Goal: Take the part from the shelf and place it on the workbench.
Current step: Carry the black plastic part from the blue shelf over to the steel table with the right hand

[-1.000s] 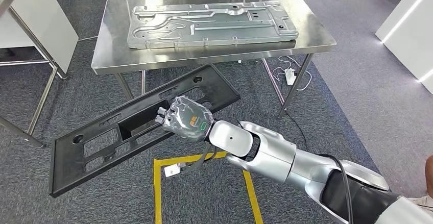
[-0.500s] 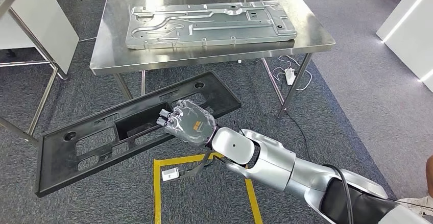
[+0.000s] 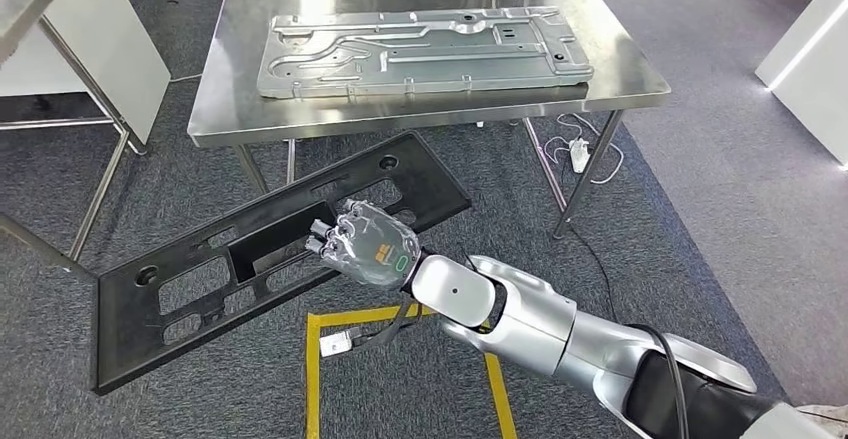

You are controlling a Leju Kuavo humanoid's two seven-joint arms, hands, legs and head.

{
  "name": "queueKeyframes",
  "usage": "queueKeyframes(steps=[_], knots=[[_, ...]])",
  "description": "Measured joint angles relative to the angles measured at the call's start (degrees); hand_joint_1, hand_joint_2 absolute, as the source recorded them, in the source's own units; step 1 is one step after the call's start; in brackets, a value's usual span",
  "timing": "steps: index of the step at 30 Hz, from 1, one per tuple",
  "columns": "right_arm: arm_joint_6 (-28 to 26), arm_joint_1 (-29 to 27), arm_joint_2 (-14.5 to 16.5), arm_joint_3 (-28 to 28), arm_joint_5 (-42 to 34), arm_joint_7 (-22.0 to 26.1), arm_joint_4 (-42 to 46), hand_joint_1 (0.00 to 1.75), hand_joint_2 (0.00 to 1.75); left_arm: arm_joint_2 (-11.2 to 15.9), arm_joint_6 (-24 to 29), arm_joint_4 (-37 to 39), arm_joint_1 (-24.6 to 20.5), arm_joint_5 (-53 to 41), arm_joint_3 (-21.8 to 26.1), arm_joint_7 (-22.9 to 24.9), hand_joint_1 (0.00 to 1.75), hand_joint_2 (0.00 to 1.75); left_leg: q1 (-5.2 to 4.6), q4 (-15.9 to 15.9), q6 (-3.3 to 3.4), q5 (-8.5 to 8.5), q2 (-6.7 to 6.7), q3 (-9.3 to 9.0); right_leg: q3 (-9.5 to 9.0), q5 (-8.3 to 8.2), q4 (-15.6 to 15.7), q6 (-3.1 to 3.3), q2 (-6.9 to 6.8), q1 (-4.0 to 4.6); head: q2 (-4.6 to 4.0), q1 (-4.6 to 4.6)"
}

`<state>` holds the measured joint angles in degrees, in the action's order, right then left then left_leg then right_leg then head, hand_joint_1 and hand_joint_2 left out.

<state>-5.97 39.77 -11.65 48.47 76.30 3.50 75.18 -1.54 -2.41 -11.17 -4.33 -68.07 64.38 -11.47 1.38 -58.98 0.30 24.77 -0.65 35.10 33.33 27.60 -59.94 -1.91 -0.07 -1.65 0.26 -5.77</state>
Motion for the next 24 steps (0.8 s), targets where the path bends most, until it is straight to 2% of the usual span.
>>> queueKeyframes(steps=[1,4,5,8,15,24], knots=[[-0.04,0.04,0.01,0.01,-0.01,-0.02,-0.08,1.75,1.75,0.03,0.01,0.0,0.02,-0.03,0.05,0.0,0.0,1.75,-0.09,-0.1,0.09,0.15,-0.08,0.13,-0.1,0.19,0.46,0.18,0.05,0.11,0.0,0.01],[-0.06,0.1,0.07,0.01,-0.02,-0.03,-0.36,1.75,1.75,0.1,0.01,0.0,0.08,-0.12,0.16,0.0,0.0,1.75,-0.07,0.12,1.16,0.17,-0.14,0.08,-0.11,-0.02,0.63,0.59,0.05,0.29,0.0,0.01],[-0.04,0.12,0.1,0.01,-0.01,-0.03,-0.45,1.75,1.75,0.13,0.01,0.0,0.07,-0.15,0.22,0.0,0.0,1.75,-0.05,0.26,1.14,0.02,-0.14,-0.02,-0.11,-0.03,0.62,0.72,0.07,0.35,0.0,0.01],[0.0,0.12,0.13,0.01,0.01,-0.03,-0.7,1.75,1.75,0.22,0.01,0.0,0.06,-0.13,0.41,0.02,0.0,1.75,-0.01,0.77,0.49,-0.35,-0.14,-0.32,-0.07,0.01,0.58,1.05,0.06,0.41,0.0,0.02],[0.09,0.3,0.37,0.01,0.01,-0.03,-1.6,1.75,1.75,0.23,0.11,0.0,0.06,0.07,0.67,0.39,0.0,1.75,0.11,1.04,-1.07,-0.4,-0.15,-0.38,-0.01,0.14,0.48,1.3,0.05,0.51,0.0,0.02],[0.1,0.43,0.92,-0.03,-0.09,0.02,-2.47,1.75,1.75,0.23,-0.1,0.0,0.06,-0.25,0.88,-0.4,0.0,1.75,-0.07,0.77,-1.26,-0.29,-0.15,-0.23,-0.06,0.14,0.54,1.29,0.05,0.53,0.0,0.01]])
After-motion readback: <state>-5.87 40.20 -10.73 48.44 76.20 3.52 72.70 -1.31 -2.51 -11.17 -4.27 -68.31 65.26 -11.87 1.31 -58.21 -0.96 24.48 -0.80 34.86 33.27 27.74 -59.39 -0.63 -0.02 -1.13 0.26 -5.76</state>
